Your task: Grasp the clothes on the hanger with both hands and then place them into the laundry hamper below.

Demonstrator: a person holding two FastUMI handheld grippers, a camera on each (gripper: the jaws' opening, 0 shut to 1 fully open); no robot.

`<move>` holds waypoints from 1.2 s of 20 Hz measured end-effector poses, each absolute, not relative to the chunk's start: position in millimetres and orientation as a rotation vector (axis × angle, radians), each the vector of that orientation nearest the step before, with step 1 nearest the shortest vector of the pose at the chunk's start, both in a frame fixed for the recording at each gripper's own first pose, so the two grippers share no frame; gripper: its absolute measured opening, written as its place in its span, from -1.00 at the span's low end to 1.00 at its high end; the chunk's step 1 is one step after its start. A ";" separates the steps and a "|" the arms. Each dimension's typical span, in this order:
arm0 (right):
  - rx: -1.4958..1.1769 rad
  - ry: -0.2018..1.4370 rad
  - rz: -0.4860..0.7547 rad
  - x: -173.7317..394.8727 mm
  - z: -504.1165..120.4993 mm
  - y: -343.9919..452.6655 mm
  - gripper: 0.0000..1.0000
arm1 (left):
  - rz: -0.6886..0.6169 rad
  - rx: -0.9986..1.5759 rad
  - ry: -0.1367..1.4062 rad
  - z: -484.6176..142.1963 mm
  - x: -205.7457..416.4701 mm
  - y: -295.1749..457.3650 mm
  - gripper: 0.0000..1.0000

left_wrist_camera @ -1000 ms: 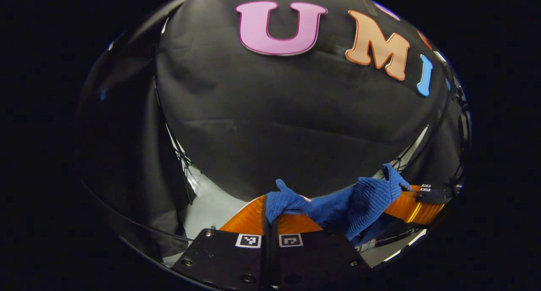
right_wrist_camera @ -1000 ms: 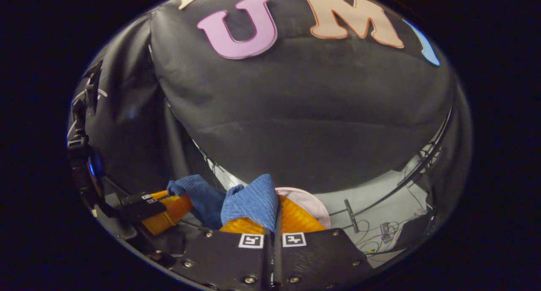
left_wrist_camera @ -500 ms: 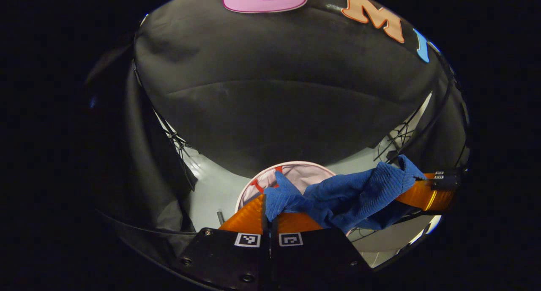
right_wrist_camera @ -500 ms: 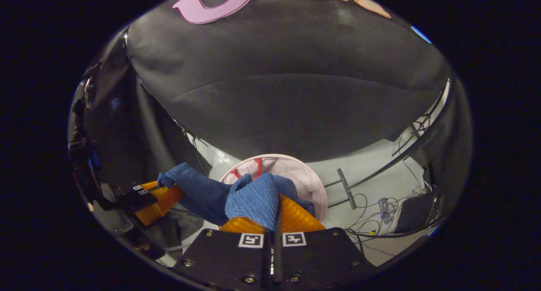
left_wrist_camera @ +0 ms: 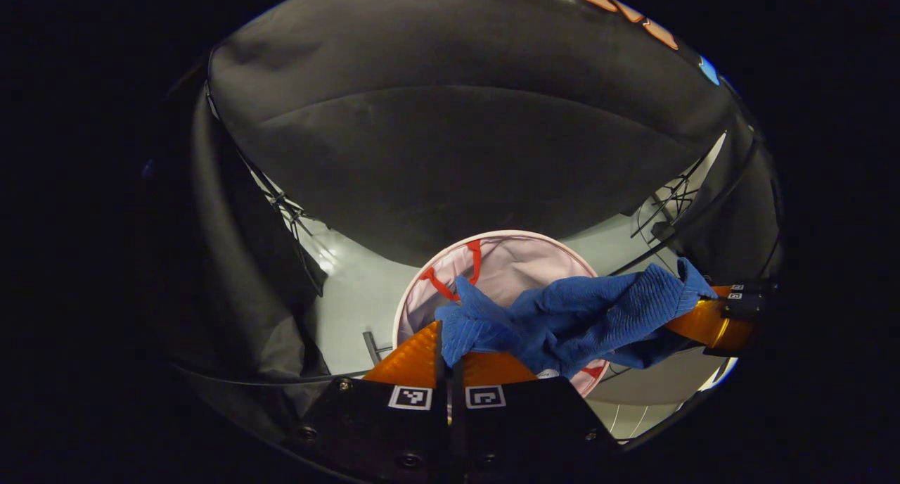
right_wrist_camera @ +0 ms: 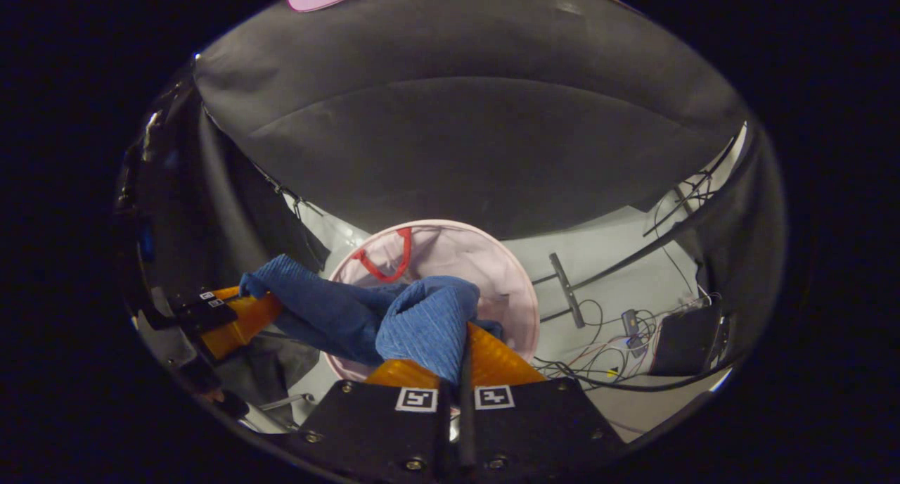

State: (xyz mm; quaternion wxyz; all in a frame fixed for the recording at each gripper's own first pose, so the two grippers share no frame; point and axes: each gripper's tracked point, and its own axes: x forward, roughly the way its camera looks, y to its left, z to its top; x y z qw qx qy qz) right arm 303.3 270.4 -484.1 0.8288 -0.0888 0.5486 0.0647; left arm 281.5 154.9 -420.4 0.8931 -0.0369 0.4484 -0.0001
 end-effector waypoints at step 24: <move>-0.098 0.781 0.124 178.8 -263.5 227.1 1.00 | -0.034 -0.105 0.554 -236.6 168.2 110.3 0.99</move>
